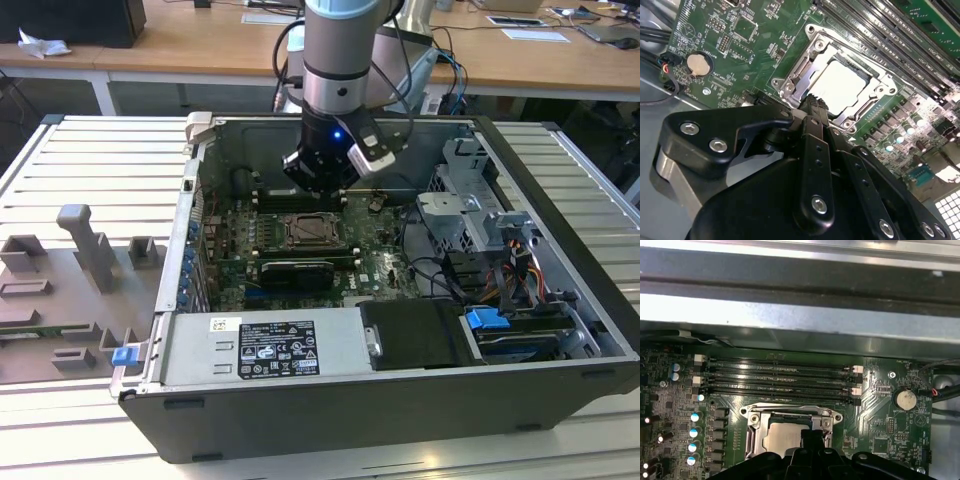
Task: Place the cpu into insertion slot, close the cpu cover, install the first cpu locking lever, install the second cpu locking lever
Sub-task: 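Install the second cpu locking lever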
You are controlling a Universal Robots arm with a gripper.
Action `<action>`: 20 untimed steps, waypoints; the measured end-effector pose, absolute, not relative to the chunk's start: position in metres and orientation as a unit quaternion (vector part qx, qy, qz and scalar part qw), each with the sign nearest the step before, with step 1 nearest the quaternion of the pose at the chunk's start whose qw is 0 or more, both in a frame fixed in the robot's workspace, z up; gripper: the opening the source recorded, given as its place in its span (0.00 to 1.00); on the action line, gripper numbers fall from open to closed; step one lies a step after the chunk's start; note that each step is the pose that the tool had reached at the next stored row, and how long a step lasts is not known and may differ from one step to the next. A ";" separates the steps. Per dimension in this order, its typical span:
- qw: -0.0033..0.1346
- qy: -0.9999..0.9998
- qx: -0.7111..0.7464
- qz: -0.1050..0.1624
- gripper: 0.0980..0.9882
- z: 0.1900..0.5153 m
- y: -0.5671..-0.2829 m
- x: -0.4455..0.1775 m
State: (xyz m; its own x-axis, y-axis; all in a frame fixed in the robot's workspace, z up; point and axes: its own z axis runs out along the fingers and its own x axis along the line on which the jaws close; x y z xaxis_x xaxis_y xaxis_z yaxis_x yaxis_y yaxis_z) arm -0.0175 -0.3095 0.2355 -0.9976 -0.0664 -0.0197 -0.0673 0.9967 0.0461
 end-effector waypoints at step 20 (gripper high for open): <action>0.009 0.999 -0.033 0.023 0.01 0.239 -0.320 -0.018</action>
State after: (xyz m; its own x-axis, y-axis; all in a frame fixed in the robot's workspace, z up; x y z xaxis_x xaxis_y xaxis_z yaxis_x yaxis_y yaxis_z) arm -0.0175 -0.3204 0.2387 -0.9976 -0.0664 -0.0197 -0.0672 0.9967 0.0461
